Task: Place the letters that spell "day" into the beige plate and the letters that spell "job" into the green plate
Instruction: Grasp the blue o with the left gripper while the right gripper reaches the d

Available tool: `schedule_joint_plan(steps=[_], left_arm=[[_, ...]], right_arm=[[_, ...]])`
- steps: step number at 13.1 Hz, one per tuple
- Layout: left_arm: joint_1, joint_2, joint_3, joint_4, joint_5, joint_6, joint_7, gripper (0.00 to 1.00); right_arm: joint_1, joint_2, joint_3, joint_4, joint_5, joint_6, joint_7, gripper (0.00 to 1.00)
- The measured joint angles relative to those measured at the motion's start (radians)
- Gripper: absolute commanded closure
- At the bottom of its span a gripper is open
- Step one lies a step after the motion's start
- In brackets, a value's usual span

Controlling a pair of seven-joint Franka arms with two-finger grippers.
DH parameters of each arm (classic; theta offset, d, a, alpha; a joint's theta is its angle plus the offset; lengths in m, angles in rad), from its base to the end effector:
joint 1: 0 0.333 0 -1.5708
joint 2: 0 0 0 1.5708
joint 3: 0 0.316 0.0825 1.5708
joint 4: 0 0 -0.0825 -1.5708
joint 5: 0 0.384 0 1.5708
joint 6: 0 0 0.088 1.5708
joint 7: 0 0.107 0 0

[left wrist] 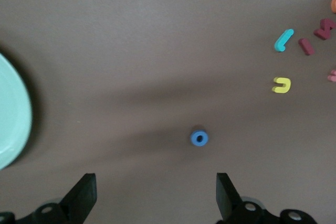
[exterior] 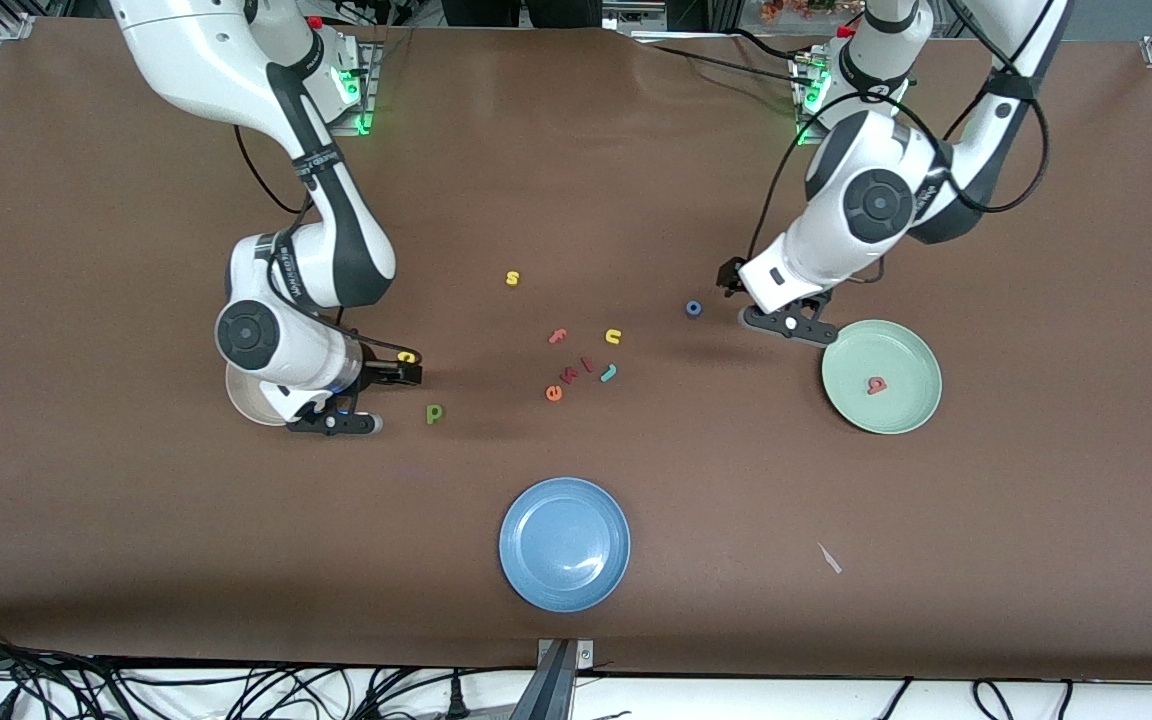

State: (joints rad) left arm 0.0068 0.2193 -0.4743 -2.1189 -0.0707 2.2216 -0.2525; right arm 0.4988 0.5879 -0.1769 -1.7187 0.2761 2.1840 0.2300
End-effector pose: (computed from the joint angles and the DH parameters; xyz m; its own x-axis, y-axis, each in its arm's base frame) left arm 0.4992 -0.2506 0.3133 0.9765 -0.1702 -0.1324 -0.1544 -0.9805 0.1216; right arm 0.6191 0.2280 0.2419 0.9893 -0.0501 -0.1371 -0.0614 -0.9950 -0.0794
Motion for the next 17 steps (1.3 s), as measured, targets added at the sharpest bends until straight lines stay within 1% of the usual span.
schedule_joint_plan(steps=[2, 5, 7, 10, 12, 14, 16, 17], left_arm=[[-0.017, 0.025, -0.023, -0.044, 0.000, 0.085, -0.067, 0.00], [-0.050, 0.081, -0.026, -0.094, 0.000, 0.189, -0.129, 0.01], [-0.076, 0.122, -0.026, -0.100, 0.000, 0.230, -0.155, 0.02], [-0.087, 0.172, -0.026, -0.100, 0.004, 0.275, -0.163, 0.03], [-0.086, 0.185, -0.024, -0.100, 0.046, 0.281, -0.175, 0.04], [-0.087, 0.188, -0.024, -0.100, 0.061, 0.281, -0.193, 0.08], [-0.090, 0.194, -0.024, -0.100, 0.063, 0.286, -0.196, 0.16], [-0.092, 0.198, -0.024, -0.100, 0.063, 0.295, -0.197, 0.18]], right_arm=[[0.012, 0.036, 0.000, 0.033, 0.000, 0.004, 0.037, 0.00], [0.014, 0.095, 0.000, 0.072, 0.000, 0.033, 0.080, 0.00], [0.023, 0.124, 0.000, 0.101, -0.009, 0.036, 0.120, 0.00], [0.045, 0.147, 0.000, 0.126, -0.053, 0.037, 0.176, 0.00], [0.052, 0.163, 0.000, 0.143, -0.060, 0.037, 0.187, 0.00], [0.053, 0.174, 0.000, 0.157, -0.060, 0.037, 0.187, 0.01], [0.053, 0.181, -0.001, 0.164, -0.061, 0.040, 0.187, 0.01], [0.053, 0.183, -0.001, 0.164, -0.061, 0.046, 0.187, 0.01]])
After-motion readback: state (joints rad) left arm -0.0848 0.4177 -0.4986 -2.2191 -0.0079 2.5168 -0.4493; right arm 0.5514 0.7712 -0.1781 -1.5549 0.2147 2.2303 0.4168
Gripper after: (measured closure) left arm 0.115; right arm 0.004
